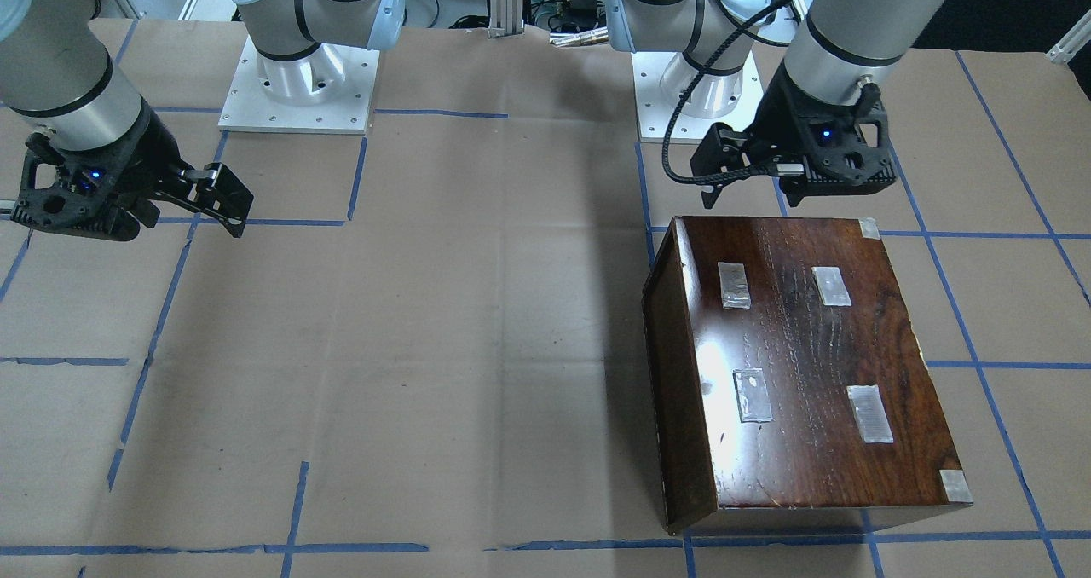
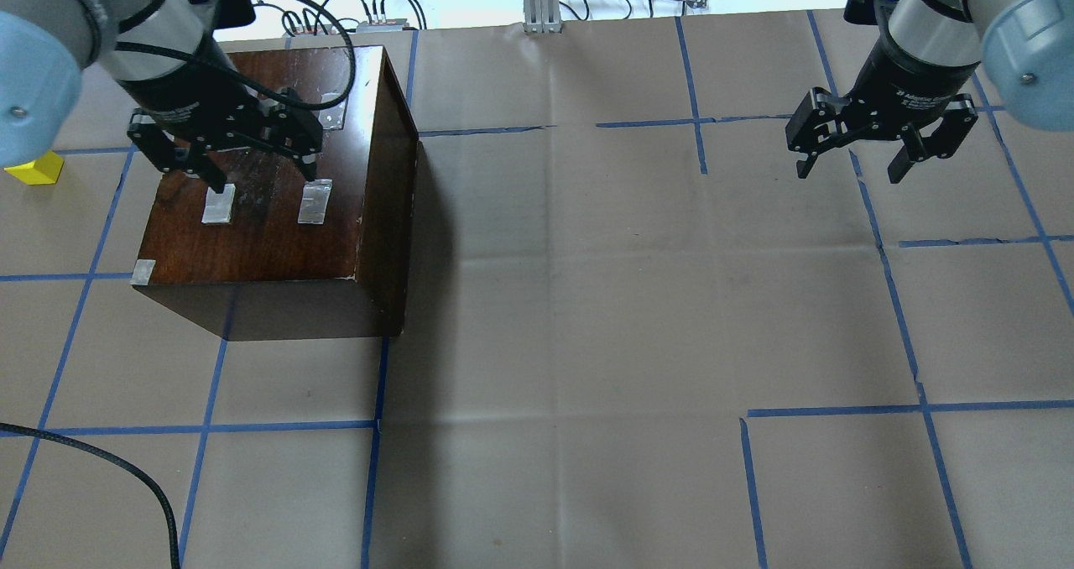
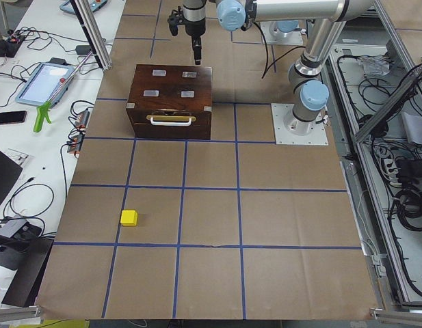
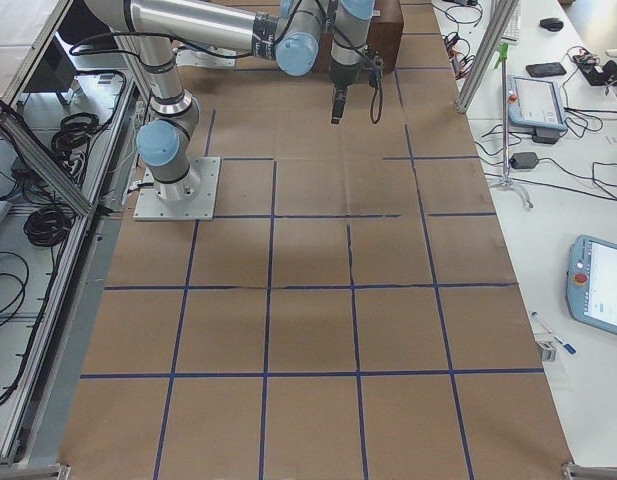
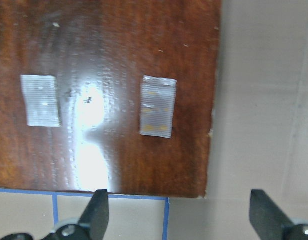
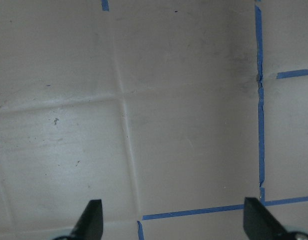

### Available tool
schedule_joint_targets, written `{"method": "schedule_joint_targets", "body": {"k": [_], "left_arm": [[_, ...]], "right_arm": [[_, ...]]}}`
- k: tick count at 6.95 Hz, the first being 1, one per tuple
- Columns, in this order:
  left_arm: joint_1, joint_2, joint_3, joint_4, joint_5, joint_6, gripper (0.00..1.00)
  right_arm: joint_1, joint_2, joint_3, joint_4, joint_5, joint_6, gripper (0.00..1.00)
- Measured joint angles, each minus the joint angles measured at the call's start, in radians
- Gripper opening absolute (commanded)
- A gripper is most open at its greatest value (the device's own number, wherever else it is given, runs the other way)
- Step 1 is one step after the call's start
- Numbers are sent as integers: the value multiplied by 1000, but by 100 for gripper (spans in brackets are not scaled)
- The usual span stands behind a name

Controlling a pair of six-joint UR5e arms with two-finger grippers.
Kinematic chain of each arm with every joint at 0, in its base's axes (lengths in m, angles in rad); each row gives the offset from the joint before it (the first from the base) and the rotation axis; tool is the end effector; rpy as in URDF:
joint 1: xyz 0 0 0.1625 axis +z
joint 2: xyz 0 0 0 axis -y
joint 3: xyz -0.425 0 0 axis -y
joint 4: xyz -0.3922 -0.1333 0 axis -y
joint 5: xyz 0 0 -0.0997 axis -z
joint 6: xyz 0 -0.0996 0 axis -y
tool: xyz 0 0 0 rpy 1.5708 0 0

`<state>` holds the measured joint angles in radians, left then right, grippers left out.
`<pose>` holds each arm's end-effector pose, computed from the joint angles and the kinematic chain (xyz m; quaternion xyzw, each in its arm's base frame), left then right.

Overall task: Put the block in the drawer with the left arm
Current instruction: 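Move the left gripper off the cabinet top toward the drawer side, then lower the left gripper and hook the white drawer handle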

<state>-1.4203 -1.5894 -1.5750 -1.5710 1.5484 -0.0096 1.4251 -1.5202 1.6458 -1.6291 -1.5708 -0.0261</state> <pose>-0.0594 -0.5121 0.4766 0.0801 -0.9967 -0.0107 0.0120 0.0588 -0.5174 0.4317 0.0597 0.9976 0.0335 0.0029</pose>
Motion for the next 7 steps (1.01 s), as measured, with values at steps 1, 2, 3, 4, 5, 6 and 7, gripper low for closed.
{"method": "schedule_joint_targets", "body": {"k": [1, 2, 3, 4, 5, 6, 7], "left_arm": [[51, -10, 16, 3, -2, 12, 99], [96, -25, 36, 7, -4, 34, 99], [144, -45, 58, 9, -14, 75, 99], [194, -70, 81, 12, -35, 131, 99], [245, -102, 108, 13, -54, 204, 99], [295, -137, 139, 13, -78, 288, 99], [342, -171, 165, 11, -110, 369, 99]], "right_arm": [[0, 0, 0, 0, 0, 0, 100], [0, 0, 0, 0, 0, 0, 100], [0, 0, 0, 0, 0, 0, 100], [0, 0, 0, 0, 0, 0, 100], [0, 0, 0, 0, 0, 1, 100], [0, 0, 0, 0, 0, 0, 100], [0, 0, 0, 0, 0, 0, 100]]}}
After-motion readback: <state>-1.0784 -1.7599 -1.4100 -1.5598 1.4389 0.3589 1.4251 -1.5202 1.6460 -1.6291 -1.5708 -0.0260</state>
